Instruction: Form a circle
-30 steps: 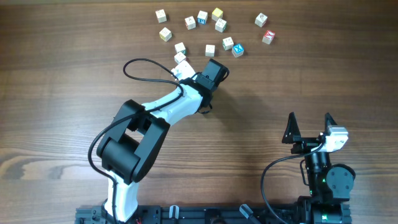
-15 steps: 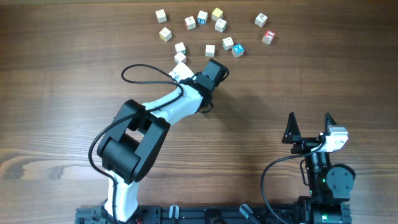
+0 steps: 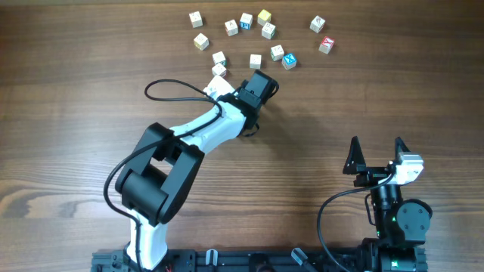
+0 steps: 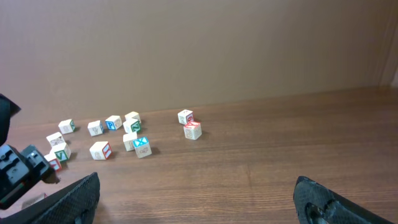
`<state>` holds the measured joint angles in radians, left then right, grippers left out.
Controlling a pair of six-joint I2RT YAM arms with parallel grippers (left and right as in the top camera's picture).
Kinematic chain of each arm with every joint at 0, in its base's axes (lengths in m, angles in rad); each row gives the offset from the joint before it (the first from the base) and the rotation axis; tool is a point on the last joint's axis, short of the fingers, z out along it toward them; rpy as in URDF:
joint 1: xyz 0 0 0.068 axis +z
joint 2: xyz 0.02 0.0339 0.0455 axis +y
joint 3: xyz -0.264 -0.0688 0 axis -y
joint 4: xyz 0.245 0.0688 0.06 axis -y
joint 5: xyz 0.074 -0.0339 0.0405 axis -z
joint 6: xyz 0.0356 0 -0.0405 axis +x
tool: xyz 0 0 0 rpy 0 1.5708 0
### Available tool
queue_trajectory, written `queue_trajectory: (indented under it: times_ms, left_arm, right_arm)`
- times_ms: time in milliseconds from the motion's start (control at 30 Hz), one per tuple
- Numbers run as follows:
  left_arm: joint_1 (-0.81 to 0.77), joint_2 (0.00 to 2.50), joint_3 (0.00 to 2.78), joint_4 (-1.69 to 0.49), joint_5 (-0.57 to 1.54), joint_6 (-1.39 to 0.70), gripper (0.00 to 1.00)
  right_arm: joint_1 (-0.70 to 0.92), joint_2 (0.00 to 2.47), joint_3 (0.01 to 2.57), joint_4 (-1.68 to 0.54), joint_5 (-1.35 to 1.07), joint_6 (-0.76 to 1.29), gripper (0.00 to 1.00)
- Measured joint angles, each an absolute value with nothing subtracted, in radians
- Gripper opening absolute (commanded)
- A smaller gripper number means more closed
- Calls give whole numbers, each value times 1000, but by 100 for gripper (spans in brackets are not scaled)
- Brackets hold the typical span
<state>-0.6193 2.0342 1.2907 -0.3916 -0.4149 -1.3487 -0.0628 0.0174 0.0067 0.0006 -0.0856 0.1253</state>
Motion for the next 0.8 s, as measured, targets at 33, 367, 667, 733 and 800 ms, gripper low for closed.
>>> queue_trajectory:
  times_ms: [33,367,667,733,800]
  left_arm:
    - [-620,2025,1288,-398,-413,-1330,86]
    - [-553,1839,1282,-304,-308,-932,24]
    - [-504,1845,1282,-271,-47,-705,4]
    - [-504,1874,1282,-259,-17,-681,4]
    - [-504,1912,1282,-259,3,-667,4]
  right_arm:
    - [-63,17,7,1,-86,125,100]
    - [-63,17,7,1,-86,125,100]
    - [-63,17,7,1,-86,125,100]
    - [-63,17,7,1,-86,125,100]
    - [-63,17,7,1,-86,125,100]
